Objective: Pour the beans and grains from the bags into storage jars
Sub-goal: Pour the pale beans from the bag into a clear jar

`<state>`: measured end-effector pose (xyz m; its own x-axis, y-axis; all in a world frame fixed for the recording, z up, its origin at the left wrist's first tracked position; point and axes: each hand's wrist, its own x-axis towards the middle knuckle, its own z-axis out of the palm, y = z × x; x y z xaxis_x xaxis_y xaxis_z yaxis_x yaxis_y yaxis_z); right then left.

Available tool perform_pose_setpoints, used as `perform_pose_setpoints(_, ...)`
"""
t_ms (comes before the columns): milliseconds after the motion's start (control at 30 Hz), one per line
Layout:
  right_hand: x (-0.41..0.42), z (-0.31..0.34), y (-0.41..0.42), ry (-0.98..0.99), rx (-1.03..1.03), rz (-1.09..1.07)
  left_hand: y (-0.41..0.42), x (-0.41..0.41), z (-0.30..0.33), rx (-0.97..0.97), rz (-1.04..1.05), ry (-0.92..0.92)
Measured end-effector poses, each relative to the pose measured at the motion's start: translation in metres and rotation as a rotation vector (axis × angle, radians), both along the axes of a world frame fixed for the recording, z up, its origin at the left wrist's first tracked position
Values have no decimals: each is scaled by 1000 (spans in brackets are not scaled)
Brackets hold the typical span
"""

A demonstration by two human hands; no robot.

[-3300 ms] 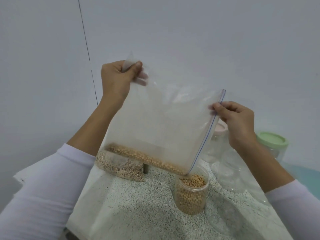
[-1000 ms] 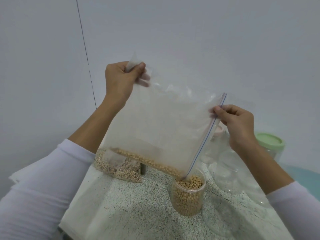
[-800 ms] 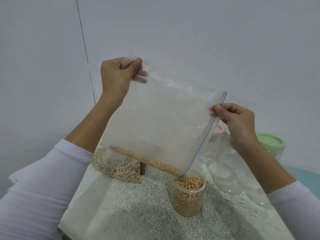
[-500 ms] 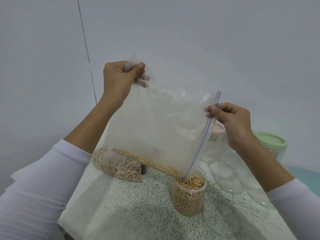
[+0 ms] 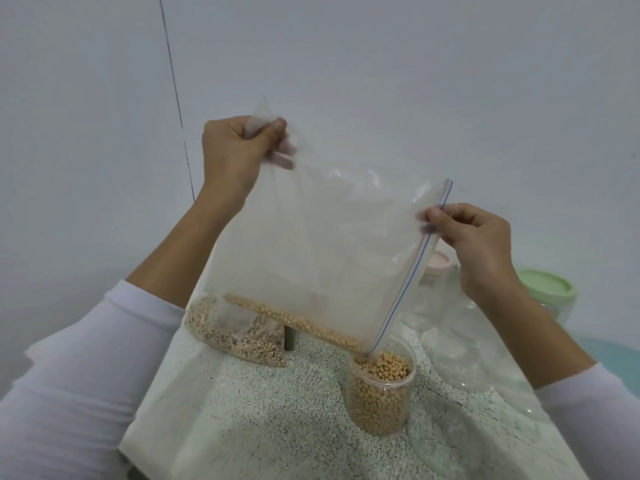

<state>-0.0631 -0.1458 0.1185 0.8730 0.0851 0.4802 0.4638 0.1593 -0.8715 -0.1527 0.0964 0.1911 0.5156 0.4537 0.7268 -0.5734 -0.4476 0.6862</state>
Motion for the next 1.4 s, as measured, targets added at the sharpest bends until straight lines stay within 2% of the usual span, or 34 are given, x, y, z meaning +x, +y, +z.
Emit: perform_pose_setpoints(1400,0,-10,-8,59,56,-46,-12,17,-1,27,-71,28)
